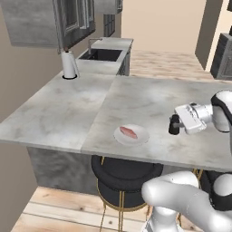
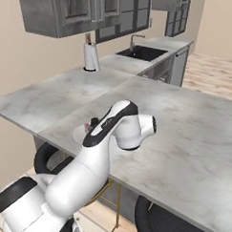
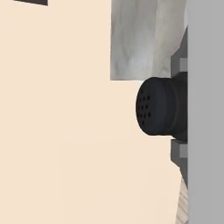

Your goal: Retrieve the shaker from the cabinet and place it next the steak on a plate on the dining table.

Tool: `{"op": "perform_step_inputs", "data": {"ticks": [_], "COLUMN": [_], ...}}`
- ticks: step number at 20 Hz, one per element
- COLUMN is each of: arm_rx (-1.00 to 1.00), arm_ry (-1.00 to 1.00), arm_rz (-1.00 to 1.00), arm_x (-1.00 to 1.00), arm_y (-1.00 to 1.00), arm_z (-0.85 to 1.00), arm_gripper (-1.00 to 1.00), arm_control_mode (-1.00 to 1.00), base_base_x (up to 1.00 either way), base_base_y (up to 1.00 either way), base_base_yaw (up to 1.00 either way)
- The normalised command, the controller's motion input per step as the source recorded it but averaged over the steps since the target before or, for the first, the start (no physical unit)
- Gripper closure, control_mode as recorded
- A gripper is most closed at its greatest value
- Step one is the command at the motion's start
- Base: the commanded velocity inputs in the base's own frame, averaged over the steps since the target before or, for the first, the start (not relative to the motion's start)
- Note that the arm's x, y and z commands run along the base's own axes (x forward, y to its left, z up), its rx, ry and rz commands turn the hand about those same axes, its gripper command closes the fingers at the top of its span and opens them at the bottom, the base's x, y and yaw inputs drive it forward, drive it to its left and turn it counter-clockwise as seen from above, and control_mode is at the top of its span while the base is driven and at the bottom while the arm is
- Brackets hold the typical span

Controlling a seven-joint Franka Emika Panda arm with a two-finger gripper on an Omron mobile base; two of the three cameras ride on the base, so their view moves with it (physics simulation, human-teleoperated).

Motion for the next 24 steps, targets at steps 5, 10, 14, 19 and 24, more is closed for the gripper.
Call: {"op": "perform_step_inputs", "data": {"ticks": [5,10,14,19,24], "arm_rx": [0.0,0.0,0.0,0.0,0.0], "arm_ry": [0.0,0.0,0.0,0.0,0.0], "arm_rz": [0.0,0.0,0.0,-0.05,-0.07], "arm_x": [0.02,0.08,0.12,0.02,0.03], "arm_y": [0.0,0.0,0.0,0.0,0.0], "arm_z": [-0.27,-0.21,-0.22,-0.17,-0.16], "arm_gripper": [1.0,1.0,1.0,1.0,1.0], "arm_control_mode": [-1.0,-1.0,-1.0,-1.0,-1.0], "base_base_x": [0.0,0.0,0.0,0.0,0.0], "base_base_y": [0.0,0.0,0.0,0.0,0.0], "base_base_yaw": [0.0,0.0,0.0,0.0,0.0]}}
